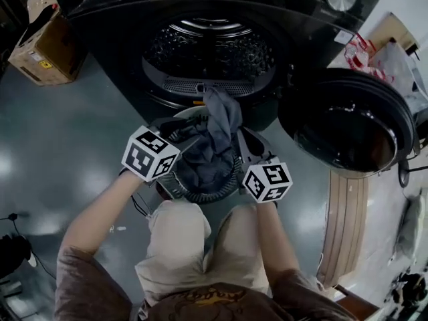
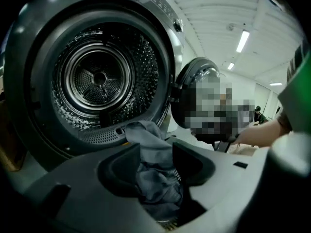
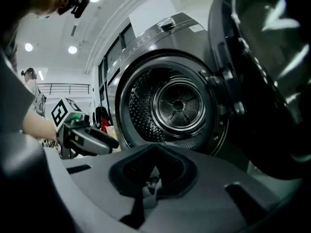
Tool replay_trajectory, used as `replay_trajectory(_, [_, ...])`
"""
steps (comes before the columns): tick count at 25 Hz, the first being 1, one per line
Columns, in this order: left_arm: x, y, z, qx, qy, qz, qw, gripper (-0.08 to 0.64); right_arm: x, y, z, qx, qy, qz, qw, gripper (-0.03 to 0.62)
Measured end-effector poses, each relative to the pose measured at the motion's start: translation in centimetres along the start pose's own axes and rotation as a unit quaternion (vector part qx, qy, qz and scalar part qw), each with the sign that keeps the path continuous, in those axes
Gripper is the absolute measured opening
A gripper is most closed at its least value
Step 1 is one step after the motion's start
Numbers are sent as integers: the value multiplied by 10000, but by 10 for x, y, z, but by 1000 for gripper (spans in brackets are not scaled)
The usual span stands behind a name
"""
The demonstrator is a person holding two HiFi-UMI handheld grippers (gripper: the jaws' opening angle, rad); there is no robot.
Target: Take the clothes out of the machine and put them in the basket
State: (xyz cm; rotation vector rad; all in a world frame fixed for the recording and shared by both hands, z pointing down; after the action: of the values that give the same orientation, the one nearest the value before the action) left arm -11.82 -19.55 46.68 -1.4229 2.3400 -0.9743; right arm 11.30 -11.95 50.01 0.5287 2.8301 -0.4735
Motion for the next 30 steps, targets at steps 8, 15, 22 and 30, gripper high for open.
replay_trajectory(8, [-18, 91, 97, -316, 517, -509, 9969, 213, 55, 33, 154, 620, 59, 156, 9979, -3])
replay_trajectory(15, [-35, 211, 200, -423, 742, -550, 9948, 207, 109, 73, 311, 919, 152, 370, 9950, -3])
replay_trajectory(22, [-34, 312, 298, -939, 932, -378, 9905, 199, 136, 114, 441, 774, -26, 271, 9966, -3])
replay_trajectory(30, [-40, 372, 364, -1404, 707, -706, 9850, 193, 177, 138, 521, 855, 343, 385, 9950, -3])
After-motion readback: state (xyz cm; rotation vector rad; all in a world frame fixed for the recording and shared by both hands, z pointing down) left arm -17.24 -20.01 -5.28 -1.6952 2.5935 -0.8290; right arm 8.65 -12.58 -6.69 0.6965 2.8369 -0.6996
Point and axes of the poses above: the fingertips, and each gripper's own axes: y backward along the fingers, x to its left, z out of its top, the point moved 10 cm from there along y, backward along the fingers, and after that the axes turned 5 degrees about x, right-handed, at the moved point
